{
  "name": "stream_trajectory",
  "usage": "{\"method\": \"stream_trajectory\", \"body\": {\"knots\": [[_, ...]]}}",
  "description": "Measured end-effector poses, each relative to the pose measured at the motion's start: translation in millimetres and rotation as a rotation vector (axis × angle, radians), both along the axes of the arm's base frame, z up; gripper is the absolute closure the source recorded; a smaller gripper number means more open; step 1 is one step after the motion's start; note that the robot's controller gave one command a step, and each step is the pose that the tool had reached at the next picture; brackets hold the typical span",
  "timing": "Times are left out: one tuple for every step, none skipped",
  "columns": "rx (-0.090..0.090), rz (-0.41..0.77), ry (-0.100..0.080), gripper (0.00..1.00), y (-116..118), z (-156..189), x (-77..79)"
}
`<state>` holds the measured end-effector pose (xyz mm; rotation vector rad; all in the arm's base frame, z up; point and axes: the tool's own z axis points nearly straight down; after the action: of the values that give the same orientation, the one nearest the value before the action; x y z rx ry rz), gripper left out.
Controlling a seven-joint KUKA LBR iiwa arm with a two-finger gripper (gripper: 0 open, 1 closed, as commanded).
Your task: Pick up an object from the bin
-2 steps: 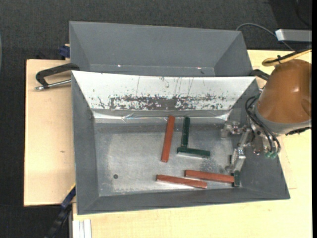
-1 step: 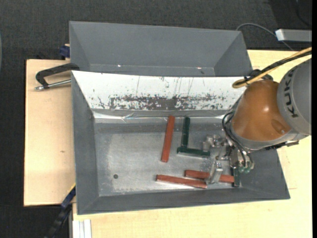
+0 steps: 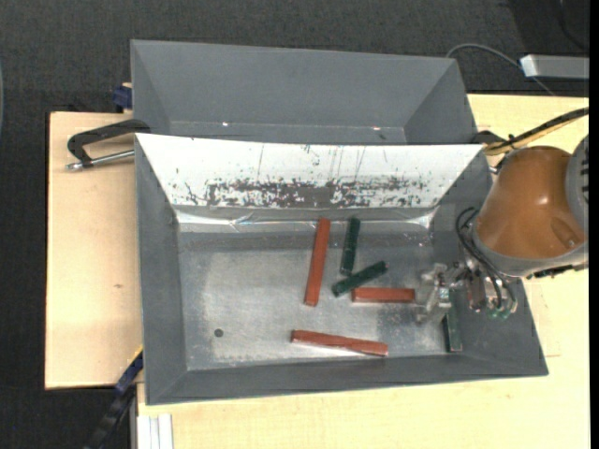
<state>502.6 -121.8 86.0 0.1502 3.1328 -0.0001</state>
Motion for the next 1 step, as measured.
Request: {"method": "stream_trajectory", "body": {"knots": [[0.000,0.000,0.000,1.00,0.2,0.0,0.0]]}}
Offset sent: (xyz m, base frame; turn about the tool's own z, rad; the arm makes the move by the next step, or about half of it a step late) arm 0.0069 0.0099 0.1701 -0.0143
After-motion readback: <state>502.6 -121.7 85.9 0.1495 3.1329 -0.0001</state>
